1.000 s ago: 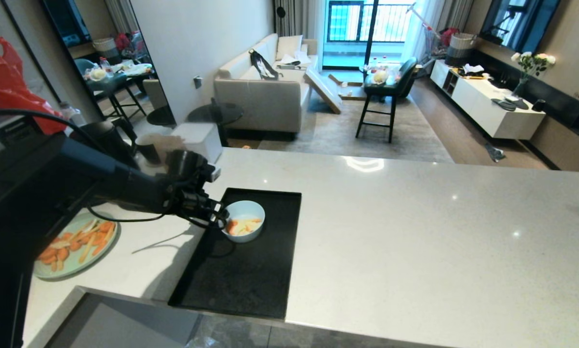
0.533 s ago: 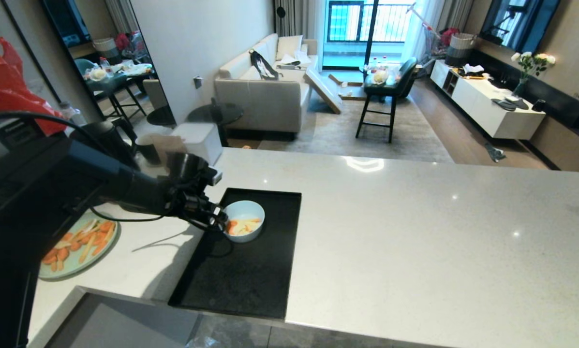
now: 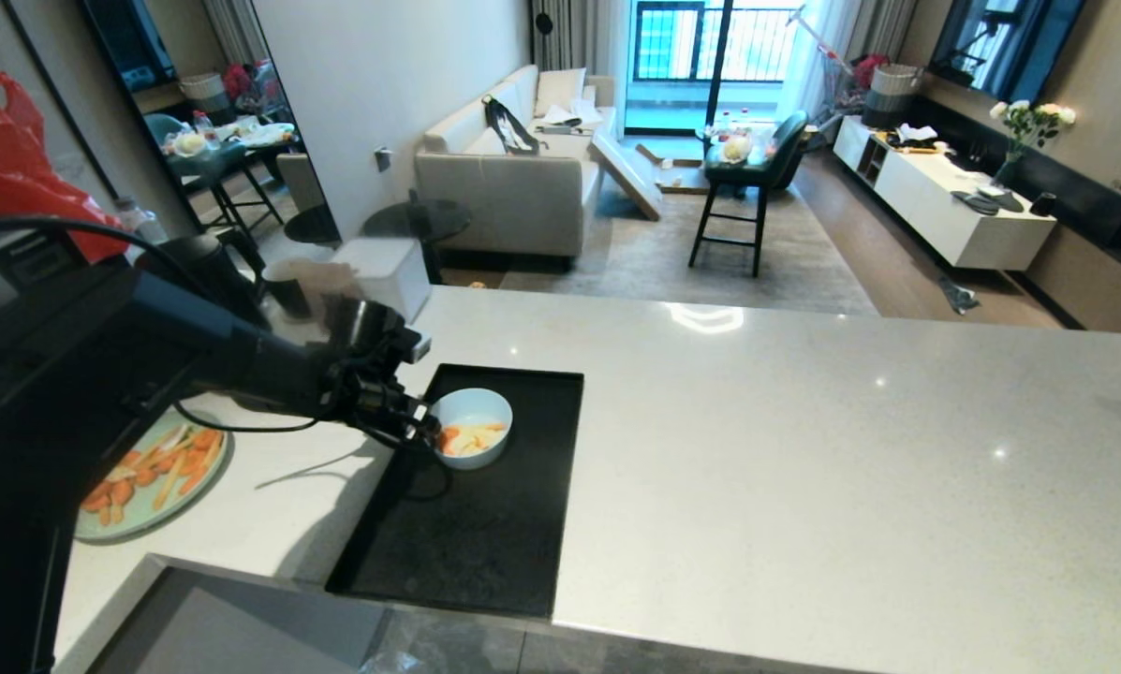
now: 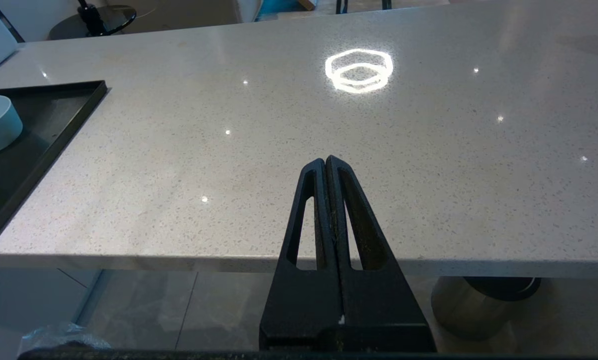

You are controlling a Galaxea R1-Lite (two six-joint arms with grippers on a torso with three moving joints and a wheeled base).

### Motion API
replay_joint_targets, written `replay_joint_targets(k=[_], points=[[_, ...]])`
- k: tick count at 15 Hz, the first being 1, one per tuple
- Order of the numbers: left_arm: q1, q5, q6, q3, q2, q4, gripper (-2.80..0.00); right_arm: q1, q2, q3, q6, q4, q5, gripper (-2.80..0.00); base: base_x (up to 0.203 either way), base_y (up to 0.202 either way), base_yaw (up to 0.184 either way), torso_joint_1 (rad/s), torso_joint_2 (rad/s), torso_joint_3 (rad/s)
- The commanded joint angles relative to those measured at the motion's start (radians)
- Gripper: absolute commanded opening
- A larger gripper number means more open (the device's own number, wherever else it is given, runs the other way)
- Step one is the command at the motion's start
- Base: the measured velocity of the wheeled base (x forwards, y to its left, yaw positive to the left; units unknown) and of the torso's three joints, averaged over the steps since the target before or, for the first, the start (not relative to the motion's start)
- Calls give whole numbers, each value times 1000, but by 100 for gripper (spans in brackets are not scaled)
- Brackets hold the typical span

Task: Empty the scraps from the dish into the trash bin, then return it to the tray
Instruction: Pick up the bowl with leftover food

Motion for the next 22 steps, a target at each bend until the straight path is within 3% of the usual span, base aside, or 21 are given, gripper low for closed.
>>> replay_joint_targets(k=[1,7,8,22], points=[[-7,1,1,0,-5,-1,0,0,0,0,1,0,0,-280,0,0,0,0,0,0],[-19,-1,-2,-1,3,-3,0,0,0,0,1,0,0,-280,0,0,0,0,0,0],[-19,-1,-2,-1,4,-3,-280,0,0,0,1,0,0,-280,0,0,0,0,0,0],[-26,-2,-6,20,26,1,-280,0,0,0,1,0,0,-280,0,0,0,0,0,0]])
